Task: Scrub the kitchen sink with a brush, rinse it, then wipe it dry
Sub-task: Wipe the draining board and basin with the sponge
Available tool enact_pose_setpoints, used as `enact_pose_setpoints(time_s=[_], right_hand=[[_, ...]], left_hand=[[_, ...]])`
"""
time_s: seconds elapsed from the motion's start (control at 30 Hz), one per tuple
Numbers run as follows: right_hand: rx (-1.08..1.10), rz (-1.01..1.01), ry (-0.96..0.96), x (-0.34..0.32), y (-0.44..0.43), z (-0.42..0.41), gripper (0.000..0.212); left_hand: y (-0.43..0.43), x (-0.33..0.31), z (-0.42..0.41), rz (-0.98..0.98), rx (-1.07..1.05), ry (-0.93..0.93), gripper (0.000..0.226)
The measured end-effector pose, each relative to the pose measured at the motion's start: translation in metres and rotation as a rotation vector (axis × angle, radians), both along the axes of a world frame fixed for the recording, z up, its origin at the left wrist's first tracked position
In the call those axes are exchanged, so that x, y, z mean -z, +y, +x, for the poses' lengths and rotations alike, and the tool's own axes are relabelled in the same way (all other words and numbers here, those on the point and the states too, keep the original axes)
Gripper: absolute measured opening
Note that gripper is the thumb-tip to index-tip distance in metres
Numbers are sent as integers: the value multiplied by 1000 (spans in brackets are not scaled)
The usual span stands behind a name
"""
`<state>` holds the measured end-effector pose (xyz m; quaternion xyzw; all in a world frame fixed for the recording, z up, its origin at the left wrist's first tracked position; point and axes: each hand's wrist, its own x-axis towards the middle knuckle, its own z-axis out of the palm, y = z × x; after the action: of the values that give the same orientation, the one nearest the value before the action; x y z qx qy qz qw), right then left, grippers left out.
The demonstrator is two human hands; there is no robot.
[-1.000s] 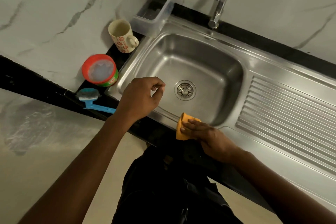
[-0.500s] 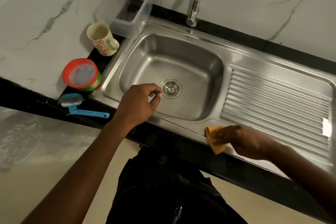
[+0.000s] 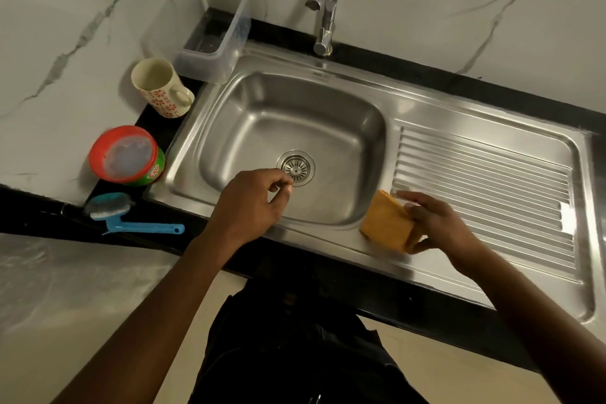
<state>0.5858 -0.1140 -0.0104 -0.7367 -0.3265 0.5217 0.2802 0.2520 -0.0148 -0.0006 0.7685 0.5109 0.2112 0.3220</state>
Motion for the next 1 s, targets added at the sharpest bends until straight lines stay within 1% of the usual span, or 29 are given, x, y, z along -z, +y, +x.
enact_pose_setpoints(time_s=[0.07, 0.1, 0.13, 0.17, 0.2, 0.27, 0.33, 0.43, 0.53, 0.63, 0.73, 0.8, 0.83, 0.87, 0.9, 0.93, 0.97, 1.0], right_hand=[[-294, 72, -586, 10, -9, 4, 40], [-441, 116, -826, 14, -15, 6, 46], [-559, 177, -983, 16, -19, 7, 53], [-664, 220, -1052, 19, -22, 8, 60], [-762, 232, -1066, 21, -24, 9, 67], [-894, 181, -1026, 36, -31, 13, 79], [-895, 156, -964, 52, -40, 12, 82], [-748, 254, -965, 67, -50, 1, 70], [-636, 306, -953, 74, -52, -24, 64], [-658, 291, -983, 82, -59, -58, 63], [-673, 271, -1021, 70, -47, -84, 63], [-750, 331, -1009, 56, -32, -107, 54], [-770, 333, -973, 47, -23, -119, 45], [-740, 304, -927, 36, -11, -129, 35], [-663, 241, -870, 30, 2, -135, 27], [-549, 157, -758, 25, 17, -140, 23], [-396, 91, -557, 21, 34, -144, 23], [-216, 80, -340, 21, 51, -146, 27]], left_hand=[[2, 3, -1, -10, 10, 3, 14], [4, 5, -2, -18, 16, 5, 15], [5, 7, -2, -26, 21, 8, 15], [7, 8, -3, -35, 25, 12, 14], [8, 10, -3, -42, 28, 13, 14], [12, 12, -4, -58, 35, 14, 14], [17, 15, -8, -80, 48, 15, 14], [25, 20, -14, -104, 74, 16, 17], [36, 25, -20, -113, 100, 31, 20], [49, 28, -25, -126, 128, 34, 21], [63, 28, -33, -136, 157, 32, 20], [72, 30, -39, -145, 181, 40, 21], [76, 32, -43, -146, 190, 44, 24], [79, 33, -47, -147, 193, 49, 26], [82, 34, -51, -148, 191, 53, 27], [86, 35, -55, -150, 187, 56, 28], [90, 34, -59, -149, 182, 58, 28], [93, 34, -62, -146, 174, 56, 28]])
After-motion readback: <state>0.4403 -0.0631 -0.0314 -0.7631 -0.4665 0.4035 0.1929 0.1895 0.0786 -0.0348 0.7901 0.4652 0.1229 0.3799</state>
